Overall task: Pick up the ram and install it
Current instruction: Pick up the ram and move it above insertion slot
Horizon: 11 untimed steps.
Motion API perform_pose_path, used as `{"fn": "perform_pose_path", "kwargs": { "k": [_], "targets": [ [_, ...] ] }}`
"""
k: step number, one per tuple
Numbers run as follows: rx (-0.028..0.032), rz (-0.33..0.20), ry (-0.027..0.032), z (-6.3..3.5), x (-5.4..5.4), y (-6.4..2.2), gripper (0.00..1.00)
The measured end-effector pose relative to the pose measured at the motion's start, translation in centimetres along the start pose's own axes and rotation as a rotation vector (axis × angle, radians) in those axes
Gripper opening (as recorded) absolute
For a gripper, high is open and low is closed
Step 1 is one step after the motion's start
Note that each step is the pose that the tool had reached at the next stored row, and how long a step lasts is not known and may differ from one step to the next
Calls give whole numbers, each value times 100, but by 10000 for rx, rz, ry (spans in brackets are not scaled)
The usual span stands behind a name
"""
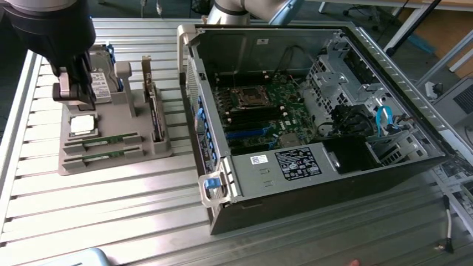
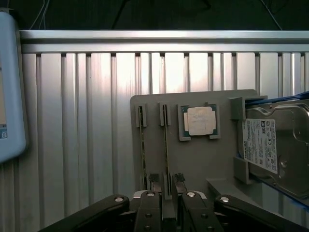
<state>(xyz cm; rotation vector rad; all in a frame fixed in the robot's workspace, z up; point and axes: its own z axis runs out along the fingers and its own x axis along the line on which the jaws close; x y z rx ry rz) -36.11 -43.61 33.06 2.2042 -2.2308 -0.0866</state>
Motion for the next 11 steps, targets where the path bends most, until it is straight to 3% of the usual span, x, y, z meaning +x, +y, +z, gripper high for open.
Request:
{"fn": "perform_pose_path", "kwargs": {
  "k": [11],
  "targets": [
    [0,0,0,45,2,-2,24]
  ]
}}
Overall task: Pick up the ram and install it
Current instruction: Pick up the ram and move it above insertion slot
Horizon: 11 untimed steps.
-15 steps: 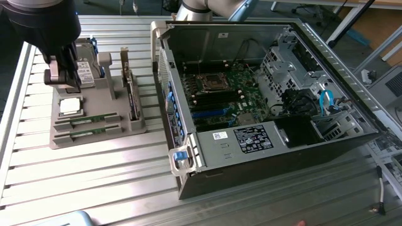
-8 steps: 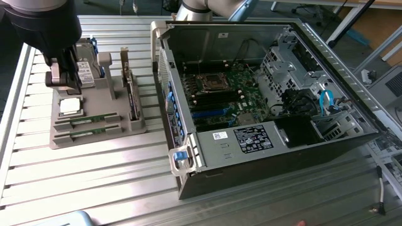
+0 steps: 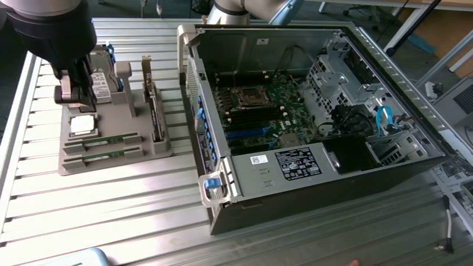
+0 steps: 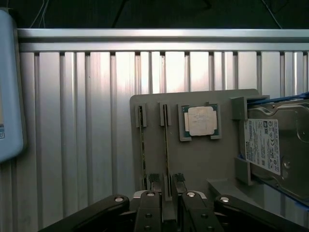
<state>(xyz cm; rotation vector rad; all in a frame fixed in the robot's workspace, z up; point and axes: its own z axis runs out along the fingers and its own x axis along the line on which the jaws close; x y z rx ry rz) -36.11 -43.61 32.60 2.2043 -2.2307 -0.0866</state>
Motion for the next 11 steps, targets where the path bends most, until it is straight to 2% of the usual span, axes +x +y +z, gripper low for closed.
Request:
{"fn": "perform_pose_path", "kwargs": {
  "k": [11],
  "targets": [
    [0,0,1,34,1,-1,24]
  ]
}}
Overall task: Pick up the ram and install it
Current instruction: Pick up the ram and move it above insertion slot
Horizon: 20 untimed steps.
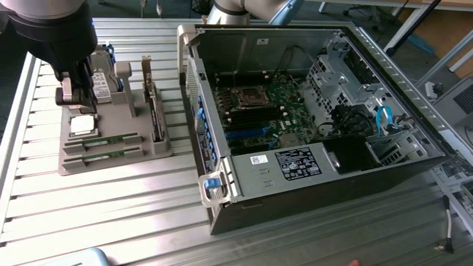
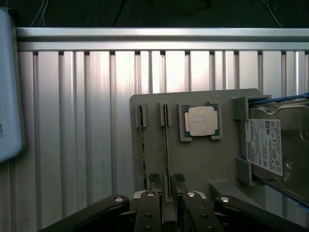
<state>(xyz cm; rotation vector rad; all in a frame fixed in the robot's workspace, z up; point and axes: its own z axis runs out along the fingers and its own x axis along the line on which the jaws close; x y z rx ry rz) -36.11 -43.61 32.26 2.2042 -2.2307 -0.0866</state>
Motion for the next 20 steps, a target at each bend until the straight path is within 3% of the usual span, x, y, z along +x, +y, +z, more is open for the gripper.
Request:
{"fn": "perform_pose_path", "kwargs": {
  "k": [20],
  "targets": [
    [0,0,-1,59,2,-3,24]
  ]
}}
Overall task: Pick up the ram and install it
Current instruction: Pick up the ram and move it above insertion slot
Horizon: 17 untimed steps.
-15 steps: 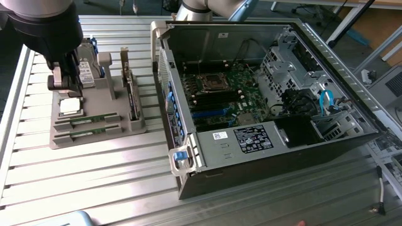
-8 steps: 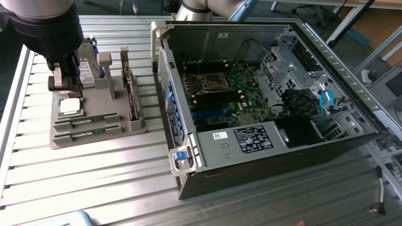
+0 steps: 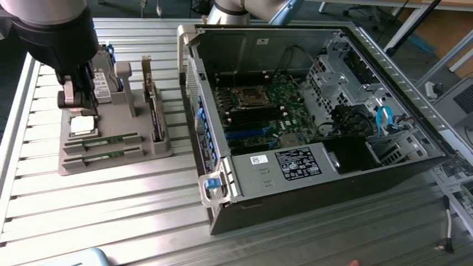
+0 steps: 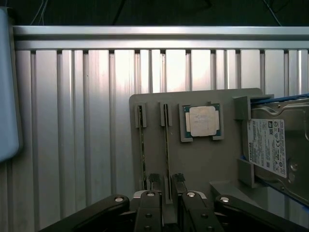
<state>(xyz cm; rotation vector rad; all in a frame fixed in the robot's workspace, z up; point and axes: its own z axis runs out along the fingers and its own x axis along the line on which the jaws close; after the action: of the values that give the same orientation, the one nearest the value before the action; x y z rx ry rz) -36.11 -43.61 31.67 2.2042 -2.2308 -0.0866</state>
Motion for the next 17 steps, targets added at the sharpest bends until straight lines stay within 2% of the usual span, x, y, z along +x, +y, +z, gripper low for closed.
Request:
{"fn": "perform_pose_path", "kwargs": {
  "k": [17],
  "targets": [
    [0,0,1,68,3,-3,24]
  ]
}}
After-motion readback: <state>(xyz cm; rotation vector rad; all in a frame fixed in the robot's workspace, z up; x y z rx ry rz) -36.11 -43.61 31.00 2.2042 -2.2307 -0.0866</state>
